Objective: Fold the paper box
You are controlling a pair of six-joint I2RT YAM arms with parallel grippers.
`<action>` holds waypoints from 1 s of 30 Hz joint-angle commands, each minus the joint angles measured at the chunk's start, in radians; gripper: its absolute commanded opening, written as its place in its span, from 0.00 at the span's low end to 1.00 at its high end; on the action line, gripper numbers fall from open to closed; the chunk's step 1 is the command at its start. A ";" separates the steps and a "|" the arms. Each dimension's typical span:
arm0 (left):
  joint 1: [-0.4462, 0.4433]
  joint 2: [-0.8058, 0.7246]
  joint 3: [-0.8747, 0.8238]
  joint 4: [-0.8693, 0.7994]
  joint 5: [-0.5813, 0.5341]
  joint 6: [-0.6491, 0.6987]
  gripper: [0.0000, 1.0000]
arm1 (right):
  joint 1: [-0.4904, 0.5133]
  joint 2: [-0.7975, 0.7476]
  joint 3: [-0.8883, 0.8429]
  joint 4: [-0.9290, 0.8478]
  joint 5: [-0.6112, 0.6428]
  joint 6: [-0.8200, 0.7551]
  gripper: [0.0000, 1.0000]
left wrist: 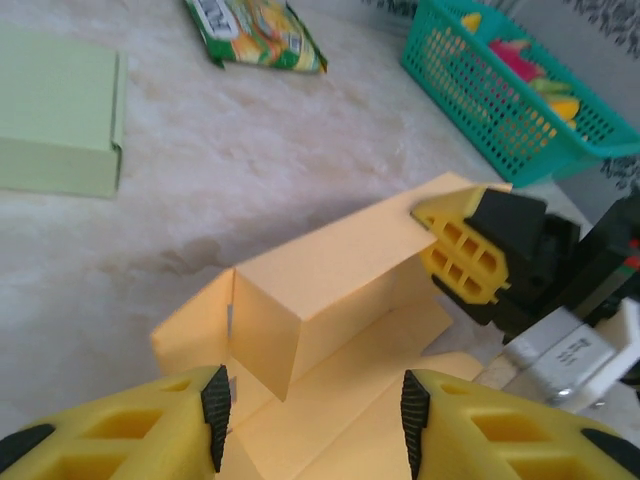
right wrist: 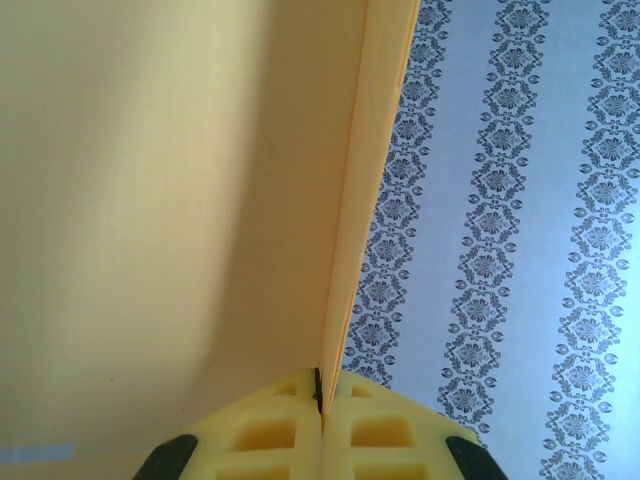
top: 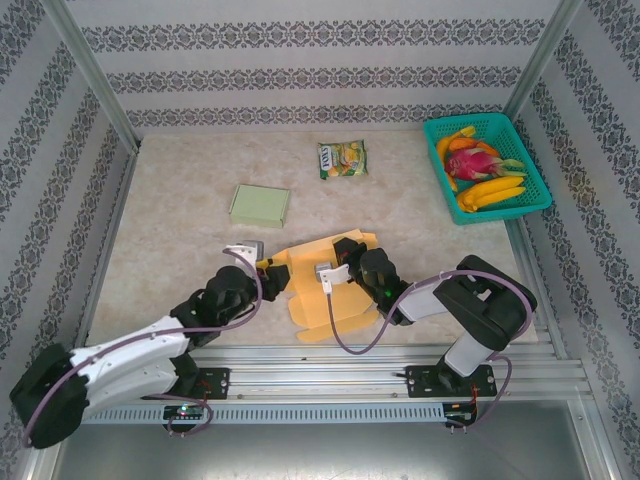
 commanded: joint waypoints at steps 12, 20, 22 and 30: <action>0.193 -0.187 -0.144 -0.212 0.079 -0.099 0.58 | 0.004 0.035 -0.023 -0.143 -0.044 0.021 0.00; 0.239 -0.033 -0.143 -0.055 0.230 -0.057 0.59 | 0.005 0.041 -0.020 -0.145 -0.047 0.019 0.00; 0.239 0.011 -0.137 0.002 0.280 -0.045 0.60 | 0.005 0.043 -0.020 -0.143 -0.047 0.019 0.00; 0.232 0.112 -0.117 0.112 0.384 -0.005 0.62 | 0.006 0.043 -0.022 -0.143 -0.041 0.016 0.00</action>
